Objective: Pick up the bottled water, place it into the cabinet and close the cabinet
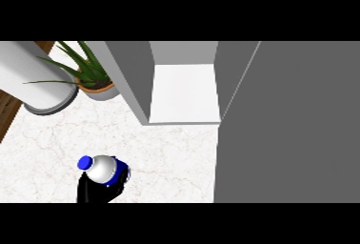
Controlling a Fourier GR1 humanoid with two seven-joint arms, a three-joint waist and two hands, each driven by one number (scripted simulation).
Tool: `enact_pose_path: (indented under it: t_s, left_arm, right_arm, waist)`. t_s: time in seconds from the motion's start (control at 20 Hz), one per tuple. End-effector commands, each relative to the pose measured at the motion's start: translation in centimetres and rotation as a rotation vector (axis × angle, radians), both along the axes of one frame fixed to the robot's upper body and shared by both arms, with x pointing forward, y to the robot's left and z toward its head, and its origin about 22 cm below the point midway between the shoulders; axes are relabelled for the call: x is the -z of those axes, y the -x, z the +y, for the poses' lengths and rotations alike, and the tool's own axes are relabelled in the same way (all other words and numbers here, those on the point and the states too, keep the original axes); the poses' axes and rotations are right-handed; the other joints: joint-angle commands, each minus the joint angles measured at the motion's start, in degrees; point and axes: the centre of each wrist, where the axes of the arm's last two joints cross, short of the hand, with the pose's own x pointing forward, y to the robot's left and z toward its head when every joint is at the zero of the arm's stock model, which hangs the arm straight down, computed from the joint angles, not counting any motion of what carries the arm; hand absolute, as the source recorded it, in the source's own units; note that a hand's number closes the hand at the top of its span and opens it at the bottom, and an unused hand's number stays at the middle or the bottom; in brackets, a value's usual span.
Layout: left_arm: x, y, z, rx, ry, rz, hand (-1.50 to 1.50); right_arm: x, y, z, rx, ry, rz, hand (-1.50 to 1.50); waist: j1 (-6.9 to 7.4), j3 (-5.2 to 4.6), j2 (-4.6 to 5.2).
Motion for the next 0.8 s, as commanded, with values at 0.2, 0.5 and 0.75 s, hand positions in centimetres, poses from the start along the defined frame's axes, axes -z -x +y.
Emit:
enact_pose_path:
  t_s: [0.2, 0.5, 0.75]
  left_arm:
    - [-0.2, -0.9, 3.3, 0.077, -0.019, -0.071, 1.5]
    - [-3.4, -4.6, 9.8, 0.2, -0.035, -0.122, 1.5]
    - [-4.4, -5.8, 8.8, 0.249, -0.12, -0.12, 1.5]
  right_arm:
    - [-4.0, 0.3, 1.9, -0.026, -0.017, -0.091, -1.5]
    - [-3.8, 1.0, 1.1, -0.053, -0.008, -0.053, -1.5]
    - [-4.7, 1.6, 1.5, -0.042, 0.001, -0.079, -1.5]
  waist:
    - [0.29, -0.09, 0.14]
    - [-0.08, -0.08, 0.05]
    - [0.06, -0.01, -0.19]
